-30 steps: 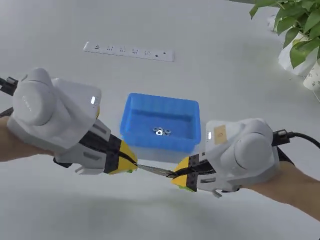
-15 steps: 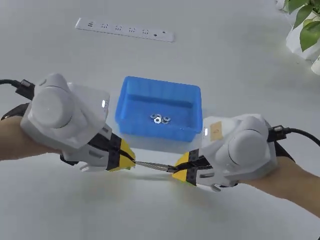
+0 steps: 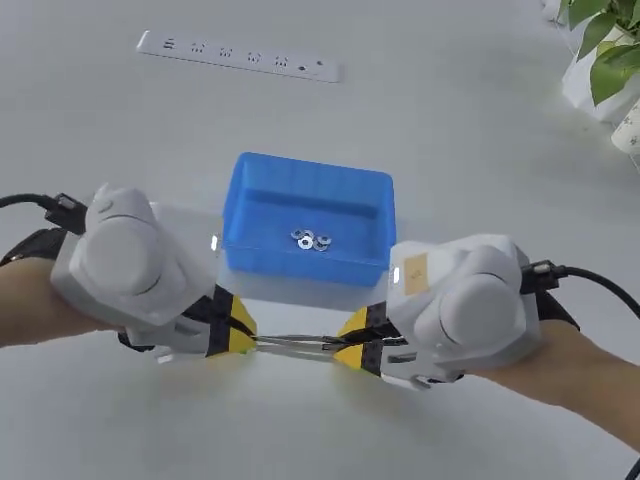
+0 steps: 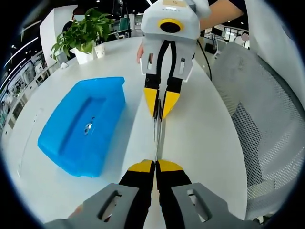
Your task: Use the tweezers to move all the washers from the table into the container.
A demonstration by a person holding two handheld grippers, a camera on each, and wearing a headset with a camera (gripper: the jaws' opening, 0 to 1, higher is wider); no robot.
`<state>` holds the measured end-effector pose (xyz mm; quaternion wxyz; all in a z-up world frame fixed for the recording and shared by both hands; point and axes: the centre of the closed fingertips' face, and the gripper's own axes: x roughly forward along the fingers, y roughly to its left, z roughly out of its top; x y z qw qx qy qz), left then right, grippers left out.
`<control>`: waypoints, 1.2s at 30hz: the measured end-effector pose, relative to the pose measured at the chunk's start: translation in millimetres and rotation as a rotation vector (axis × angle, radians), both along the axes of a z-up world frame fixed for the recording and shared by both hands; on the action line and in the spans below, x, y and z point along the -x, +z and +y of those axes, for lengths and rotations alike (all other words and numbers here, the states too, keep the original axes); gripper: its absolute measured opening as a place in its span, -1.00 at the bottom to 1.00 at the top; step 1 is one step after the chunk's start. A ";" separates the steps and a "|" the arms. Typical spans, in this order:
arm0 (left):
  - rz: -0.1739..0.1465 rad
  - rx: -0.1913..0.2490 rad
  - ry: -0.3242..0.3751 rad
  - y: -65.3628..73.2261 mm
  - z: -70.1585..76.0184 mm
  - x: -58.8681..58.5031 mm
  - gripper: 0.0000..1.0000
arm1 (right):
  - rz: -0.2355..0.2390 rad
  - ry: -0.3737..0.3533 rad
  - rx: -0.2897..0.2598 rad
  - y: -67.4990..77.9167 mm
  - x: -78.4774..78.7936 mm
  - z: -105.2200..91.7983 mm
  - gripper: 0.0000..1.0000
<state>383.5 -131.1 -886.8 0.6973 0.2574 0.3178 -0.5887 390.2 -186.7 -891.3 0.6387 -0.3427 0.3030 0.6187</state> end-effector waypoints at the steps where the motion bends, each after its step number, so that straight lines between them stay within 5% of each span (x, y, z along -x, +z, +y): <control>1: 0.001 0.002 0.005 0.1 0.3 -0.1 -0.89 | 0.001 -0.002 0.000 0.0 0.3 -0.1 -0.85; 16: -0.005 -0.015 0.050 0.5 1.9 -3.3 -0.84 | -0.051 -0.011 0.039 0.9 -3.7 -1.9 -0.76; 29: -0.013 -0.050 0.090 -1.4 10.4 -7.1 -0.76 | -0.020 -0.074 0.047 0.8 -4.7 -9.6 -0.68; 32: 0.005 -0.057 0.109 -1.6 13.2 -4.2 -0.74 | -0.028 -0.081 0.054 0.8 -5.0 -12.4 -0.68; 36: 0.013 -0.030 0.164 4.0 17.6 -2.5 -0.74 | -0.025 -0.106 0.051 2.4 -5.7 -17.0 -0.68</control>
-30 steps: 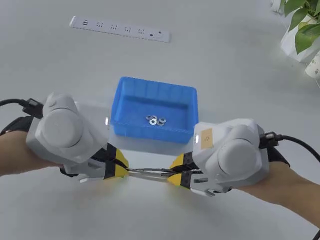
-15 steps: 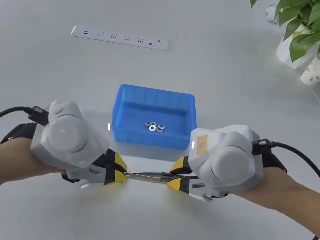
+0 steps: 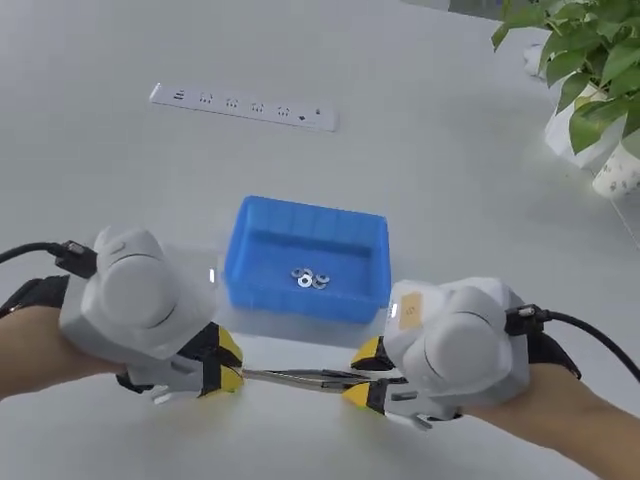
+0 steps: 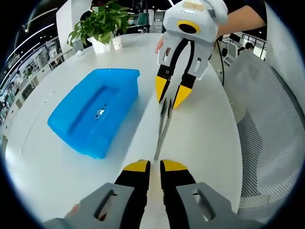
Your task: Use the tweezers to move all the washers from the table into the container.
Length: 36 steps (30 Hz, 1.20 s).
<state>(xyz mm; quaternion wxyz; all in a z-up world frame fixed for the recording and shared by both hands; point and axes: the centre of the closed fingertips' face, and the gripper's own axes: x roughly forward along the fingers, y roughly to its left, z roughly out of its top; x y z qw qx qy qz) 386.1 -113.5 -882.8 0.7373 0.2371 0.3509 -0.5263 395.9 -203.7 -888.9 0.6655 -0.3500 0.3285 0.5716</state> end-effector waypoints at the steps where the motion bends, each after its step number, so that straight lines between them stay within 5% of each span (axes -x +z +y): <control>1: -0.006 0.000 0.013 0.5 2.0 -0.4 -0.74 | 0.001 -0.010 -0.006 1.7 0.2 -1.0 -0.67; 4: -0.004 -0.013 0.054 0.8 10.6 1.2 -0.73 | 0.009 -0.028 -0.015 4.9 1.9 -3.4 -0.67; 6: -0.019 -0.052 0.149 0.0 23.7 -5.7 -0.75 | 0.001 -0.040 -0.013 6.4 2.1 -6.9 -0.67; 10: -0.040 -0.011 0.181 14.9 21.9 -3.2 -0.75 | 0.019 -0.102 -0.049 11.1 3.8 -12.2 -0.66; 15: -0.090 -0.030 0.242 25.6 30.2 -0.4 -0.72 | 0.020 -0.171 -0.100 20.4 11.3 -19.8 -0.66; 18: -0.110 0.077 0.296 45.3 21.4 4.2 -0.66 | 0.034 -0.232 -0.212 36.2 17.4 -19.6 -0.65; 20: -0.130 0.241 0.320 72.2 3.6 8.9 -0.53 | 0.049 -0.236 -0.316 51.3 24.0 -14.7 -0.60; 21: -0.132 0.308 0.310 84.7 -4.6 15.2 -0.44 | 0.065 -0.244 -0.381 62.5 29.2 -12.7 -0.57; 22: -0.129 0.328 0.306 89.9 -7.6 19.2 -0.39 | 0.069 -0.247 -0.413 69.1 31.8 -12.1 -0.53; 25: -0.173 0.316 0.255 99.9 -11.5 30.2 -0.16 | 0.040 -0.274 -0.475 85.3 34.8 -16.5 -0.32; 31: -0.150 0.279 0.090 102.3 -19.4 77.1 -0.03 | -0.012 -0.299 -0.555 107.7 44.4 -25.5 0.04; 33: -0.117 0.297 0.106 101.9 -19.6 86.0 0.09 | -0.015 -0.291 -0.582 113.9 52.7 -24.9 0.09; 34: -0.077 0.330 0.122 102.2 -21.5 94.1 0.17 | -0.013 -0.287 -0.585 115.4 56.5 -24.2 0.12; 36: -0.080 0.341 0.127 102.8 -20.2 101.0 0.30 | -0.011 -0.267 -0.588 115.3 66.5 -22.3 0.17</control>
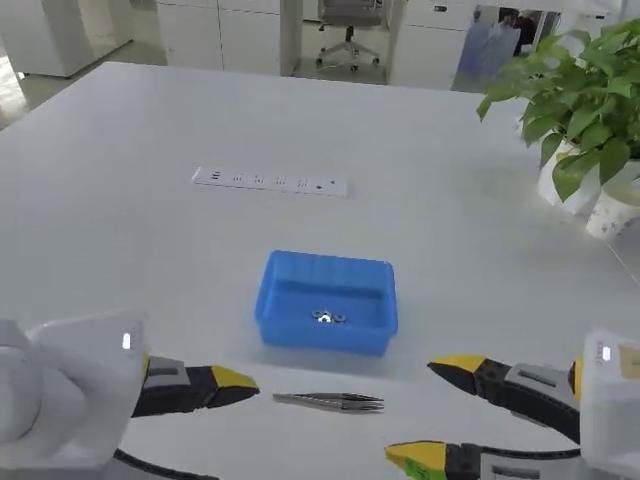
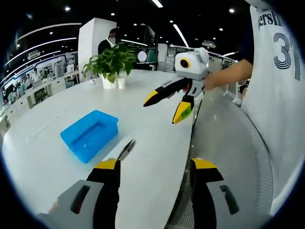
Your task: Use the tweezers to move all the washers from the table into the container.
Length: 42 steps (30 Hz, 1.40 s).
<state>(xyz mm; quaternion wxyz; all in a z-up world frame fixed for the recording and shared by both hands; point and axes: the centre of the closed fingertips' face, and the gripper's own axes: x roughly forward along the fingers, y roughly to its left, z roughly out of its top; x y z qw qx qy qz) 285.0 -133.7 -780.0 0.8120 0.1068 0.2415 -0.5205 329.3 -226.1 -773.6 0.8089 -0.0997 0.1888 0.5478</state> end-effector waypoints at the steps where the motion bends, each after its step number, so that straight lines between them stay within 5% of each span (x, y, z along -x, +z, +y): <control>1: -0.001 0.001 0.003 -0.4 0.6 3.0 0.31 | -0.003 0.005 0.003 -0.6 3.6 0.5 0.18; 4: -0.047 -0.017 0.016 3.9 6.6 6.3 0.37 | -0.008 0.014 0.005 -0.1 12.1 0.4 0.20; 7: -0.084 0.047 0.067 23.5 11.3 -2.1 0.37 | -0.014 0.015 -0.030 8.7 14.8 2.7 0.25; 9: -0.128 0.050 0.087 36.5 15.0 -8.1 0.39 | -0.043 0.039 -0.074 20.7 17.8 7.8 0.23; 13: -0.184 0.057 0.105 55.2 15.7 -13.4 0.52 | -0.038 0.031 -0.078 28.3 16.1 10.7 0.31; 15: -0.176 0.105 0.103 64.0 11.8 -11.6 0.56 | -0.041 0.037 -0.066 27.5 16.0 12.4 0.37; 19: -0.180 0.055 0.086 56.7 12.6 -7.8 0.49 | -0.053 0.053 -0.031 24.0 18.4 13.1 0.36; 24: -0.146 0.069 0.110 50.7 15.2 -3.9 0.61 | -0.042 0.062 -0.028 22.8 23.7 12.0 0.45; 42: -0.118 0.070 0.129 42.1 17.6 1.7 0.82 | -0.003 0.030 0.004 12.2 26.3 0.9 0.50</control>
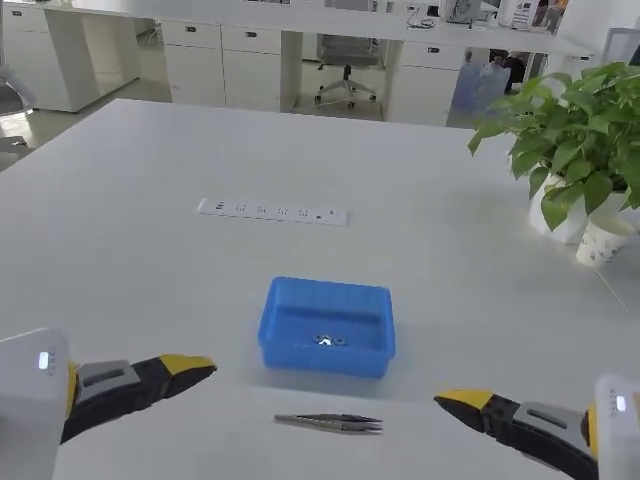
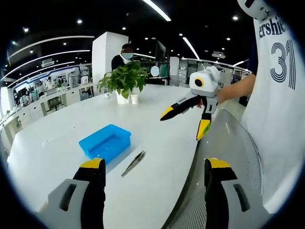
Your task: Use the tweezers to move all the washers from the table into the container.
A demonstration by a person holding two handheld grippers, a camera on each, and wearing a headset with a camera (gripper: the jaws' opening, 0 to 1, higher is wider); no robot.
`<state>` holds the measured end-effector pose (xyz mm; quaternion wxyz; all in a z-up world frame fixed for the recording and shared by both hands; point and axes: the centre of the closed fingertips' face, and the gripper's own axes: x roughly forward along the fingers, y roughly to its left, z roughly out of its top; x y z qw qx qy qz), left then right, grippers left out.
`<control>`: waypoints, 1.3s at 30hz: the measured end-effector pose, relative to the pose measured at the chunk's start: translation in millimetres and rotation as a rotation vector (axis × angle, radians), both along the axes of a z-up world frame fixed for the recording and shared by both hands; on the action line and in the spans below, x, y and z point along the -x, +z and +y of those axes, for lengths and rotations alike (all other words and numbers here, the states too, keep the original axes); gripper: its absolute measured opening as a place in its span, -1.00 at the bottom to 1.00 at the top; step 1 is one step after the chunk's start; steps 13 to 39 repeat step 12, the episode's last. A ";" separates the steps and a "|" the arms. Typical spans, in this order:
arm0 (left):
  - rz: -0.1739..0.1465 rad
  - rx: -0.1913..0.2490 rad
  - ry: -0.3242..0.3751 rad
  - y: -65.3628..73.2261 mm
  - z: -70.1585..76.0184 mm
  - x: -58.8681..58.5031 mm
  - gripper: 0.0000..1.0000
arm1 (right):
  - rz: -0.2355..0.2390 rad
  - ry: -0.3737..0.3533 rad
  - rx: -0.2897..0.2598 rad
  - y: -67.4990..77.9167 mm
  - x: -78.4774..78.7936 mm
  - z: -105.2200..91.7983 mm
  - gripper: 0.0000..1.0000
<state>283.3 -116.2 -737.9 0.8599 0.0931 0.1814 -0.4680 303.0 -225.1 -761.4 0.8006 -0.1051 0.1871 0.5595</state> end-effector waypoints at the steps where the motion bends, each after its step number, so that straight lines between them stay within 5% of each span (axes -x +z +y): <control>1: 0.002 -0.004 0.004 -1.0 1.7 -0.6 0.82 | 0.003 -0.003 0.003 -0.8 -0.5 -0.8 0.50; 12: 0.028 -0.029 0.005 -7.2 7.5 3.4 0.79 | 0.022 -0.025 -0.001 -5.2 -4.1 -5.8 0.54; 39: 0.028 -0.029 0.005 -7.2 7.5 3.4 0.79 | 0.022 -0.025 -0.001 -5.2 -4.1 -5.8 0.54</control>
